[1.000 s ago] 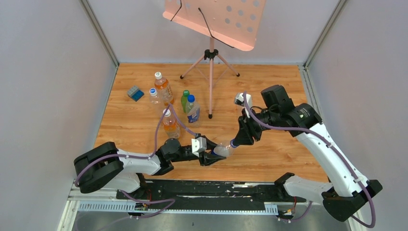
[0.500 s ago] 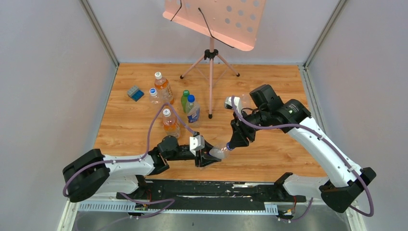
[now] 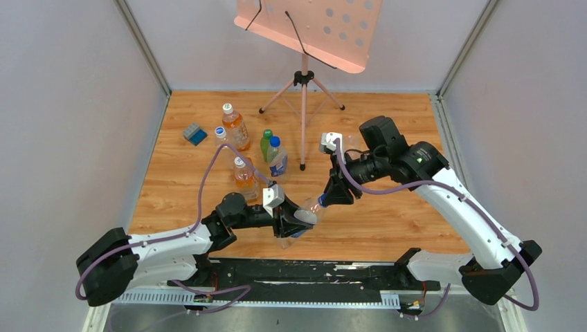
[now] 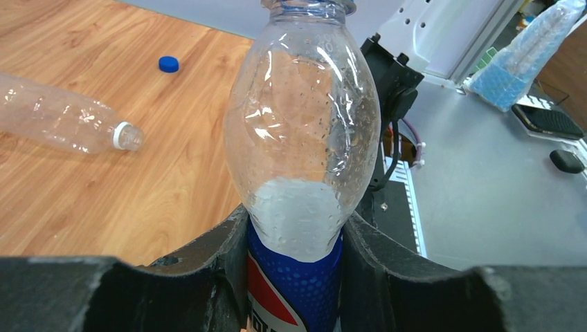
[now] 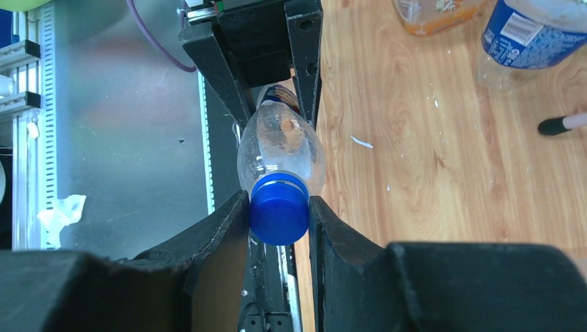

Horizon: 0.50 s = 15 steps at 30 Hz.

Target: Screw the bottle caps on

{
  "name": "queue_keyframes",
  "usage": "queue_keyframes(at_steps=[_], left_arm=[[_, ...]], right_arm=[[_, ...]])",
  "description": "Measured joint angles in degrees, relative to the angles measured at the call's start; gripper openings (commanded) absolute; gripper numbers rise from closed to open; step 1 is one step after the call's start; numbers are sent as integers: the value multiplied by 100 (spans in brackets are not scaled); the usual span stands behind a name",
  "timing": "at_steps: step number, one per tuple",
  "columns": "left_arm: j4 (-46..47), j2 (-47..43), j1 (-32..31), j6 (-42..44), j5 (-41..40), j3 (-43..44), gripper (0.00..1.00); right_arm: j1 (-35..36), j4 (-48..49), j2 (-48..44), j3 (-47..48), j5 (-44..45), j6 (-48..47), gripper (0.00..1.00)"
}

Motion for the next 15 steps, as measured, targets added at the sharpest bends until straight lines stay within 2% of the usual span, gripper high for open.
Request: queue_keyframes(at_steps=[9,15], left_arm=[[-699,-514,24,-109,-116,46,11],[-796,-546,37,-90,-90,66,11]], right_arm=[[37,122,72,7,-302,-623,0],[33,-85,341,234,-466,-896,0]])
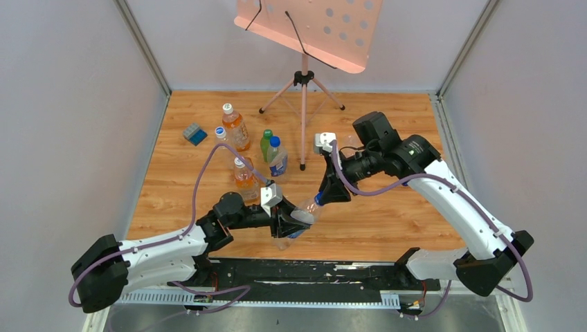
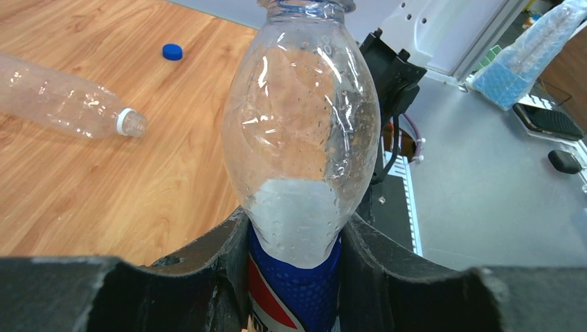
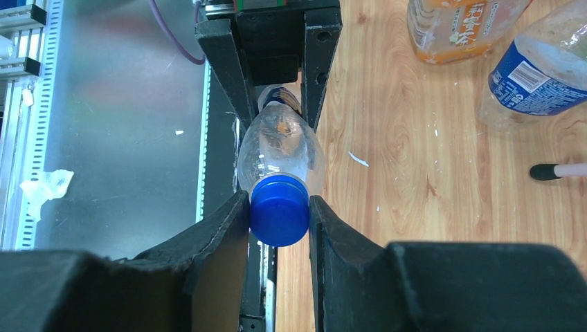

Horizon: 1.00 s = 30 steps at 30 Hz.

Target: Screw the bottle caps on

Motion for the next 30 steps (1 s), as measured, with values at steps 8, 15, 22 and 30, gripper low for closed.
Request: queue_keyframes(at_steps=[8,15,22,30], left_arm=[[66,37,28,96,-138,-42,11],[638,332,31,332,-476,-164,11],[745,492,31,673,-898,-164,11],[678,551,-162,1333,-1757,-50,10]], right_arm=[[-2,105,234,94,15,446,0],[-13,496,306,81,404,1471,0],[-13,739,337,44,1056,2653,0],[17,1217,59,-225,2098,4581,0]])
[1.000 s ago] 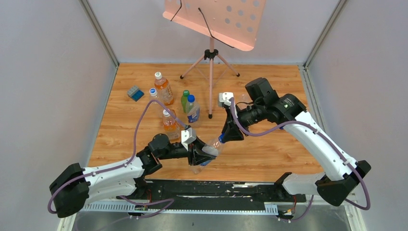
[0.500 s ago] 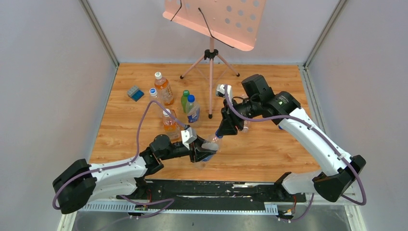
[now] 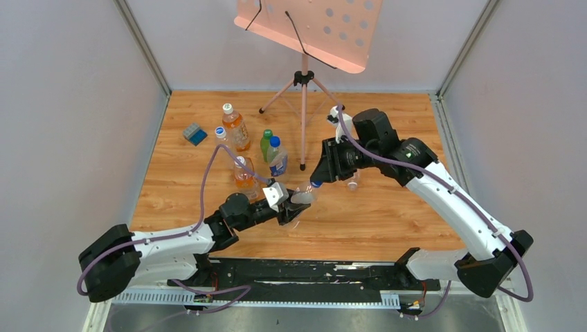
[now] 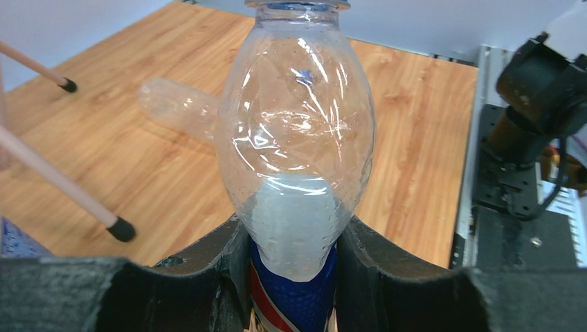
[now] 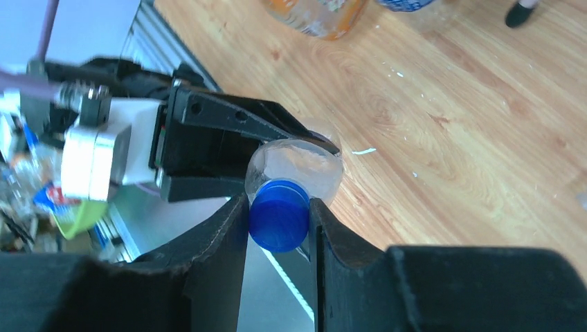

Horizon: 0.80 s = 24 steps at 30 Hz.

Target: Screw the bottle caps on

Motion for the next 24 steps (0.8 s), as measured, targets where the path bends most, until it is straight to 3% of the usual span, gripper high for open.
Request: queue_keyframes(at_steps=[7,18,20,24], left_arm=[[72,323,-352,603,-813,203,9],[437,647,-446,619,-1403,219,7],[389,647,-448,610,-1462,251,7],[295,640,-450,610,-1513,267,7]], right_arm=[[328,-39,-214,-61,1408,1635,12],[577,-127,-173,39,2284,2120,16],[581,-127,-166,55,2317,2109,21],[581,-127,-114,55,2343,2114,45]])
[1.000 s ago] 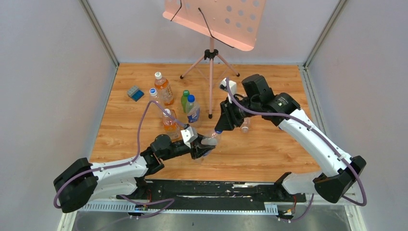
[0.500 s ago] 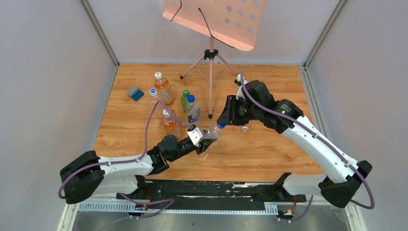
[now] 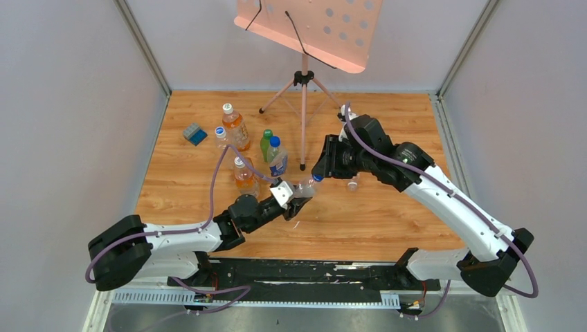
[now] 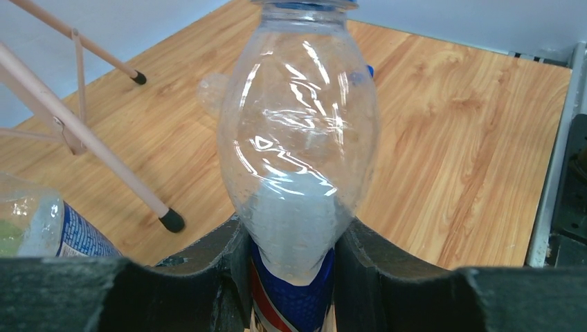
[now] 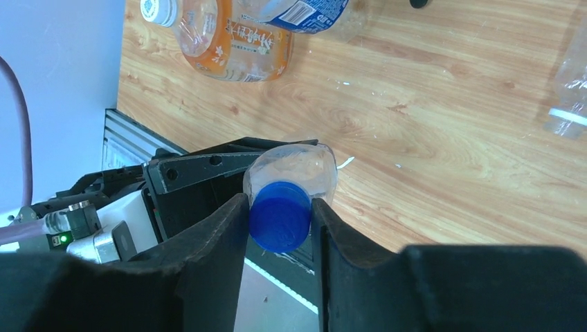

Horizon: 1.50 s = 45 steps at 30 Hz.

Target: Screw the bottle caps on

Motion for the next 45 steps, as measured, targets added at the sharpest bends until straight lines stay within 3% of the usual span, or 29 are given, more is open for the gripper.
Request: queue_keyframes(at_steps=[12,14,21,24,29,37,45], left_arm=[[494,42,2,-433,-317,293,7],[494,105,2,-566,-352,291,7],[575,175,269,-1163,55,273,6],[754,229,452,-1434,487,251,6],[938,256,568,-1790,1213,251,6],[1071,254,568,-1956,2118,293,7],[1196,245,568,-1993,2516,402,8]], right_arm=[[155,-188,-72,197,-173,-385,90],[153,-184,-205,199,-120,-531,92],[-380,157,-960,57,-358,-1526,84],[-1075,737,-1414,-393,-1088,-2109,78],[-1816,1526,-1596,-831,-2568,-2931,77],[-2037,2546,-1394,-1180,-4240,-3449,71],[-2037,3060,-1246,-1351,-5014,-3499,58]])
